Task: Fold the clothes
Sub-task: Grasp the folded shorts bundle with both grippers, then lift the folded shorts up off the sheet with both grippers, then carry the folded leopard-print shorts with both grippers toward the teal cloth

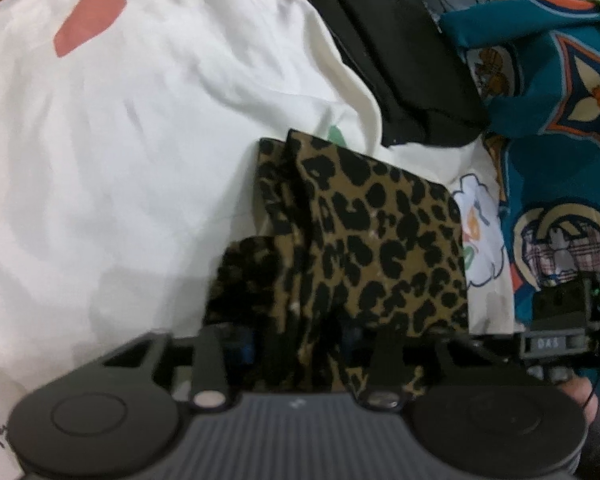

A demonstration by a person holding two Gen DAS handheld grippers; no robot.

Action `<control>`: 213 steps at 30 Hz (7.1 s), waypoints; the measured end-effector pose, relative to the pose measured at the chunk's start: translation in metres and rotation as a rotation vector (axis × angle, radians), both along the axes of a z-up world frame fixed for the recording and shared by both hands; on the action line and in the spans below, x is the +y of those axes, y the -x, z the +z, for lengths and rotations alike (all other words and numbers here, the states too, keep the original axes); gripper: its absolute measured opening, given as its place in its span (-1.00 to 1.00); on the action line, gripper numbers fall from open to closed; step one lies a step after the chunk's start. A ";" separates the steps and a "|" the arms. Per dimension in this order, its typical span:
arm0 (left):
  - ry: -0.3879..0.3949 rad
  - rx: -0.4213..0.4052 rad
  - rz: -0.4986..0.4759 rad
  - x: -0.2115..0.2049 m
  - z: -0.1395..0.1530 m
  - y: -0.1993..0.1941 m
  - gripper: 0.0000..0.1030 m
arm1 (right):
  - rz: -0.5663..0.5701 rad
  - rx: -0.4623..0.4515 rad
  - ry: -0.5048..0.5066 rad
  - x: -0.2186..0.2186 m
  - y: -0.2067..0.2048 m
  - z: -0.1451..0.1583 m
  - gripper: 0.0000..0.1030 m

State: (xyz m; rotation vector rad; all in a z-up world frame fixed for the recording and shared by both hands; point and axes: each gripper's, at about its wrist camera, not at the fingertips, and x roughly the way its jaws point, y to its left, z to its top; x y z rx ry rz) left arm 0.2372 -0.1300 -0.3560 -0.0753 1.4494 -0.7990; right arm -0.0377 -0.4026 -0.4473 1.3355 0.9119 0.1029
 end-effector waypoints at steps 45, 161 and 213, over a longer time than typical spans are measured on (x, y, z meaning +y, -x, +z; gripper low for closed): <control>-0.126 -0.058 -0.001 -0.026 0.016 0.012 -0.58 | 0.106 -0.010 0.175 0.010 -0.015 0.023 -0.89; 0.211 -0.656 0.322 -0.050 0.351 0.126 -0.59 | 0.132 -0.227 1.042 0.014 -0.016 0.444 -0.90; 0.358 -0.416 0.241 -0.173 0.089 -0.094 -0.59 | 0.055 -0.108 1.143 -0.150 -0.204 0.199 -0.89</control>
